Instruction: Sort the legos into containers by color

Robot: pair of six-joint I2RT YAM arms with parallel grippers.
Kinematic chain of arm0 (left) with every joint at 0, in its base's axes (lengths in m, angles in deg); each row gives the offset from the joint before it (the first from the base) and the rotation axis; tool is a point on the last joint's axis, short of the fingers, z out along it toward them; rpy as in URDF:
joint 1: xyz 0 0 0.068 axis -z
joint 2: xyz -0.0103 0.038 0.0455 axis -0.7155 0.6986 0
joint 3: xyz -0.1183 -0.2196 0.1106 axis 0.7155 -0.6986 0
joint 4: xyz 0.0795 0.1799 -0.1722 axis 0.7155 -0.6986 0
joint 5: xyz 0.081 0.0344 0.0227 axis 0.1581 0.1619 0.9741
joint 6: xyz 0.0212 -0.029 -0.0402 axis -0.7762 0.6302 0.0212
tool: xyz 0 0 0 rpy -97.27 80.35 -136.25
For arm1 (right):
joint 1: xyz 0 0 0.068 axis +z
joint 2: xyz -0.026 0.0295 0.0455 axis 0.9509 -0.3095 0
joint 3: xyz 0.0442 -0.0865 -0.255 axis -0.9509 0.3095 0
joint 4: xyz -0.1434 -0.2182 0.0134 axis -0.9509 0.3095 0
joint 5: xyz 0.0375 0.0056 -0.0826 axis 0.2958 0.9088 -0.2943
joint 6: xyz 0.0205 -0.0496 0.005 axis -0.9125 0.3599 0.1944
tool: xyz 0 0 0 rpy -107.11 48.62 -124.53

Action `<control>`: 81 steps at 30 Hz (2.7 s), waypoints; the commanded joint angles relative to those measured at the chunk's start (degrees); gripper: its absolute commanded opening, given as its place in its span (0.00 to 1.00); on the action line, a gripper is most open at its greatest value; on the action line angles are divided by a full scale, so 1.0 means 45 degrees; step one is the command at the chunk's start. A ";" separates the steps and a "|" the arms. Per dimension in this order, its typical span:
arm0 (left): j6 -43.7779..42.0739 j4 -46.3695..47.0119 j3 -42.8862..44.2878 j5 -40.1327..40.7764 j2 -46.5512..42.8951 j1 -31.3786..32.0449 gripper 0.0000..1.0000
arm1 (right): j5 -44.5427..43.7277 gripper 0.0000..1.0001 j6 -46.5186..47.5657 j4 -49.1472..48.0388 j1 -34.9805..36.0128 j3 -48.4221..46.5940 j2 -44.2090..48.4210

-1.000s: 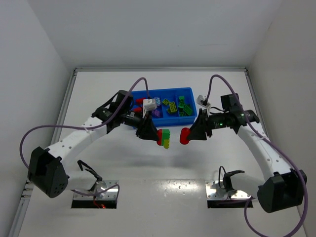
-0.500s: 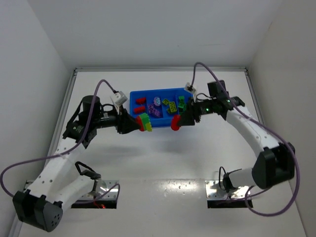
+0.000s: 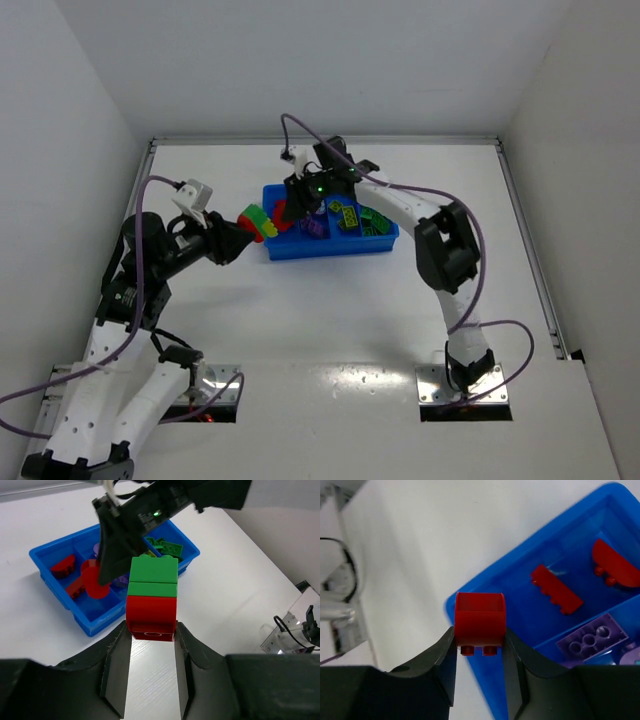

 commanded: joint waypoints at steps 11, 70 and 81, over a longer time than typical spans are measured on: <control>0.0759 -0.0053 0.0395 -0.0638 0.0946 -0.0693 0.00 | -0.3155 0.47 -0.0132 -0.0100 0.0603 -0.2004 -0.1847; -0.0334 0.1470 0.1624 -1.0893 0.6435 -0.0166 0.05 | 0.7822 0.75 -0.2769 -0.4474 -0.0021 0.7588 0.7744; -0.0334 0.1587 0.1389 -1.0502 0.6435 -0.0166 0.05 | 0.7939 0.75 -0.2769 -0.4220 -0.0022 0.7236 0.7978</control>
